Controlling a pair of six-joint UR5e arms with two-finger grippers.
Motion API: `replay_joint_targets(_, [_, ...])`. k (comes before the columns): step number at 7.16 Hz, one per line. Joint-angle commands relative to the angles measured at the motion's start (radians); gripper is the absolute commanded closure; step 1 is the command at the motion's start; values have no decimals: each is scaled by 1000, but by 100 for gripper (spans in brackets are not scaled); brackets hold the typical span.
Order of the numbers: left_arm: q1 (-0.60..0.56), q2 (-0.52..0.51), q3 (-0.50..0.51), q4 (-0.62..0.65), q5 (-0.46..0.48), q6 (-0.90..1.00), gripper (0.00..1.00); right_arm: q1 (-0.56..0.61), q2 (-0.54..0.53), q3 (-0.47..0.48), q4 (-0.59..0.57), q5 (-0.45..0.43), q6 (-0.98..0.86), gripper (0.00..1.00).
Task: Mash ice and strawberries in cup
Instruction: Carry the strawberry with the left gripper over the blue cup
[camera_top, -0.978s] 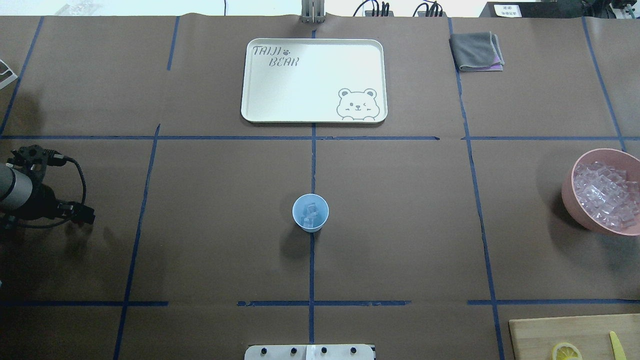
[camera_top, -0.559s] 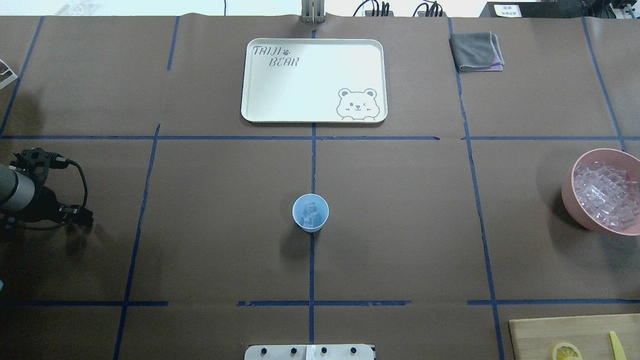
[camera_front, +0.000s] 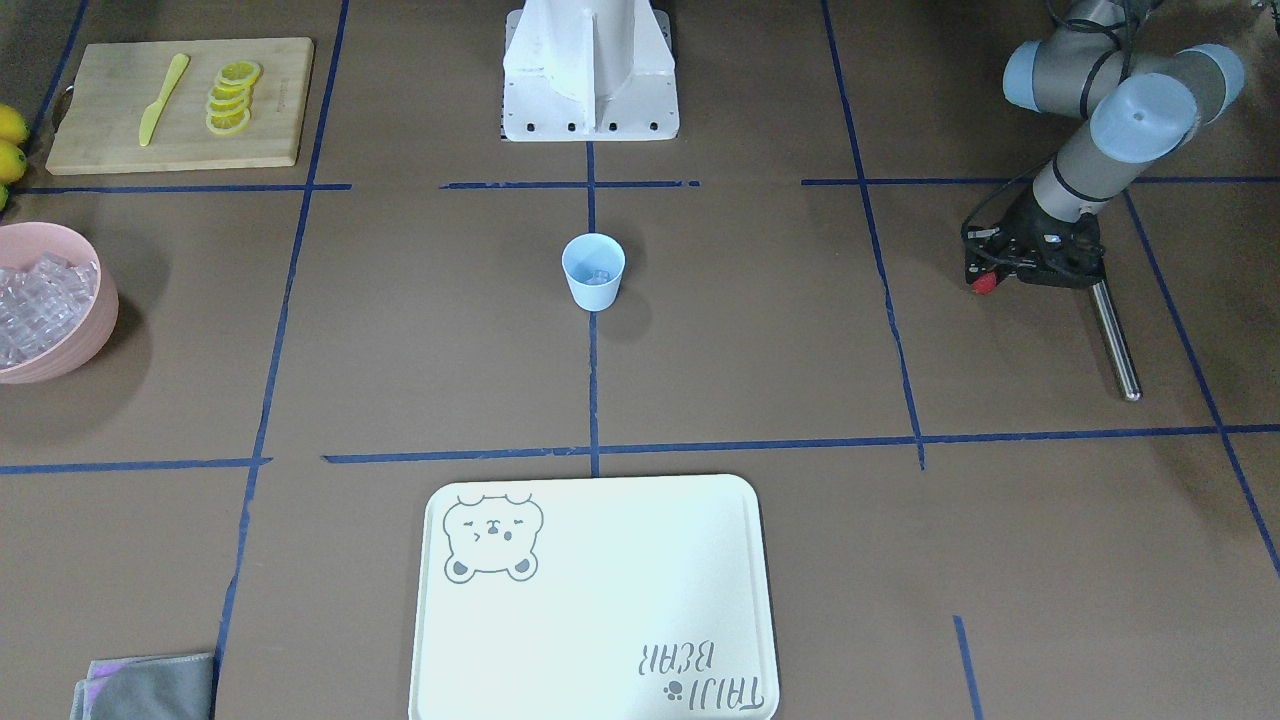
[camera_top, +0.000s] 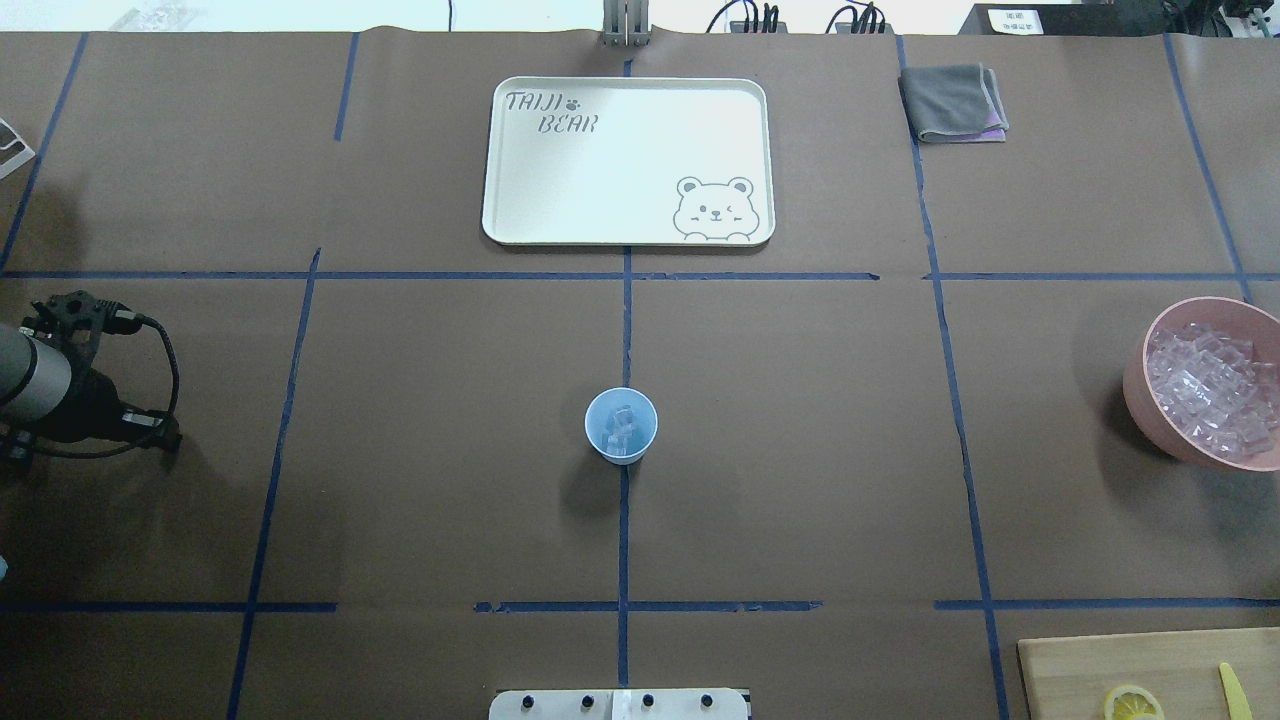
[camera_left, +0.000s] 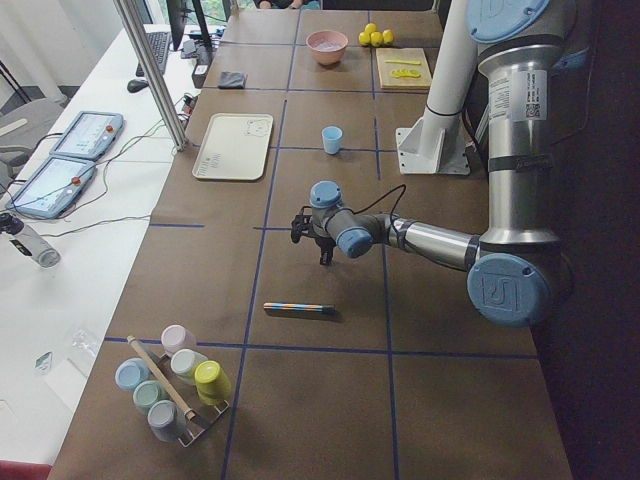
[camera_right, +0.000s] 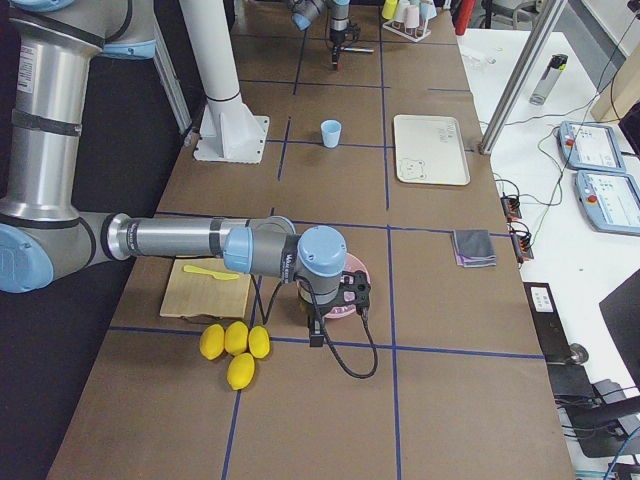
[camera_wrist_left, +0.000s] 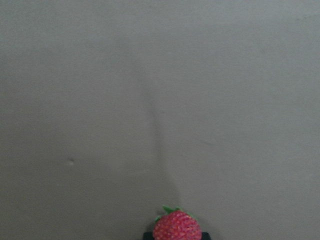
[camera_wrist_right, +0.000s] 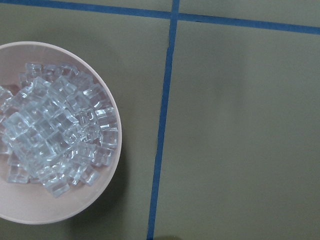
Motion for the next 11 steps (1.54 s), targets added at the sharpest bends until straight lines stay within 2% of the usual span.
replay_joint_targets(1, [-17,-9,-59,9,1,1,100,0,1,4,0,2,2,1])
replay_joint_targets(3, [-32,-79,-131,170,1,-1,99,0,-3,22,2,0,-3,1])
replay_joint_targets(5, [-26,-293,-180,459,4,-25,99,0,-14,30,2,2,0,1])
replay_joint_targets(7, [67,-523,-182,653,9,-224,99,0,-13,28,2,3,0,1])
replay_joint_targets(9, [212,-671,-167,718,117,-361,99,0,-13,27,2,3,-1,1])
replay_joint_targets(11, [251,-803,-72,724,145,-444,99,0,-10,27,2,3,-1,1])
